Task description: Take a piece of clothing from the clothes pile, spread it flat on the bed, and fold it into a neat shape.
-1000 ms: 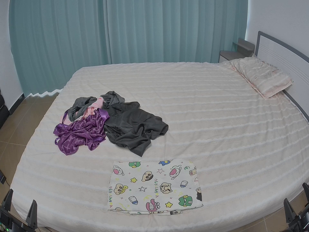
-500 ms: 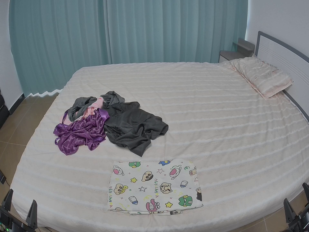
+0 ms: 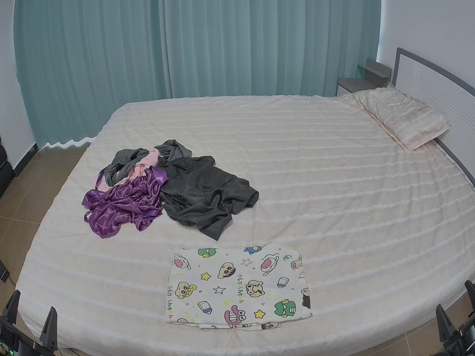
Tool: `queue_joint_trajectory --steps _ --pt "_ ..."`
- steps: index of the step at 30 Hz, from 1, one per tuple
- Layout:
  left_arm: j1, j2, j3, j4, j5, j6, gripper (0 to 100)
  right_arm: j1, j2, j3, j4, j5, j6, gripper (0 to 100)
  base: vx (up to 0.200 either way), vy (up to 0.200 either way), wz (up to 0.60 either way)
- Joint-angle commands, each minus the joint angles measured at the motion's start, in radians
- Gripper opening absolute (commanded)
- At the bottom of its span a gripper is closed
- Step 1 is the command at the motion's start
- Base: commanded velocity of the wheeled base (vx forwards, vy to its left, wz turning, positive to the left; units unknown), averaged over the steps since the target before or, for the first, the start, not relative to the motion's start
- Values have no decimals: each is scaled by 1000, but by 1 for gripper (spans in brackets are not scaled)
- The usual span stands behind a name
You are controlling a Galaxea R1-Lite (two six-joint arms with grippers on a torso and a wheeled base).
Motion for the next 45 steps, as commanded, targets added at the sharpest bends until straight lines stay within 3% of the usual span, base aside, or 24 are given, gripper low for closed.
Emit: queue_joint_trajectory --steps 1,45 --pt "0 -10 18 0 0 -2 100 0 -14 7 0 0 0 100 0 0 0" --pt "0 -10 18 0 0 -2 100 0 -14 16 -26 6 17 100 0 0 0"
